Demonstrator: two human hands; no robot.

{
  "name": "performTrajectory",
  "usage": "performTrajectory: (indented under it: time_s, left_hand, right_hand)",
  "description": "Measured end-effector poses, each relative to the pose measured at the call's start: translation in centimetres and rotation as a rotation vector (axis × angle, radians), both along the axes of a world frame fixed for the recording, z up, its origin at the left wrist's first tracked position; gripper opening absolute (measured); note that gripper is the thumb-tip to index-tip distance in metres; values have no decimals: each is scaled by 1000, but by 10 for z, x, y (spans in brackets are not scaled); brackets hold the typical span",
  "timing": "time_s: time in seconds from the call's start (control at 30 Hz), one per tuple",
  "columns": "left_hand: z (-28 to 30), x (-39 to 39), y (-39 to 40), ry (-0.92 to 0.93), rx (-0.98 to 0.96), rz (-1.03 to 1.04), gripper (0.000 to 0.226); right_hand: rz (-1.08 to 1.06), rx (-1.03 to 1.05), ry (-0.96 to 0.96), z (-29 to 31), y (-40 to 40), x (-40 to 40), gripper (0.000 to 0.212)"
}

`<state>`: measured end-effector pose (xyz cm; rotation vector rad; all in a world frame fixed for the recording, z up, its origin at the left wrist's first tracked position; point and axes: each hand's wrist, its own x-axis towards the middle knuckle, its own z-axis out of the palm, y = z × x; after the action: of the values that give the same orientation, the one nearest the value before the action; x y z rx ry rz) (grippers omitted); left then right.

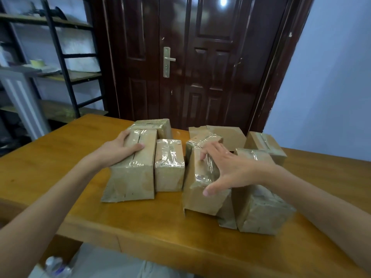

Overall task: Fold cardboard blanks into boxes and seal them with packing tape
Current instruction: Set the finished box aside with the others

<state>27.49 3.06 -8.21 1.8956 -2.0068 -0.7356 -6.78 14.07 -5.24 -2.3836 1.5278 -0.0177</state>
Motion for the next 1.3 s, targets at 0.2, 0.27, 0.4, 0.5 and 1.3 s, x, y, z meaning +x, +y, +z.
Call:
performTrajectory:
  time_s: [0.2, 0.27, 0.4, 0.5, 1.3]
  left_hand:
    - [4, -1, 4, 30, 46, -33, 106]
    - [10, -4, 4, 41, 84, -81, 104]
    - [12, -15, 1, 2, 64, -74, 99]
    - [11, -17, 0, -151, -90, -41, 101]
    - [8, -210, 25, -379, -160, -628, 86]
  right_hand:
    - [-5, 18, 218, 1, 6, -9, 101]
    - [2, -11, 258, 7, 9, -8, 103]
    - [-4, -26, 349, 10, 9, 1, 112]
    - [-28, 3, 265, 10, 14, -6, 115]
    - [-345, 118, 654, -30, -210, -120, 103]
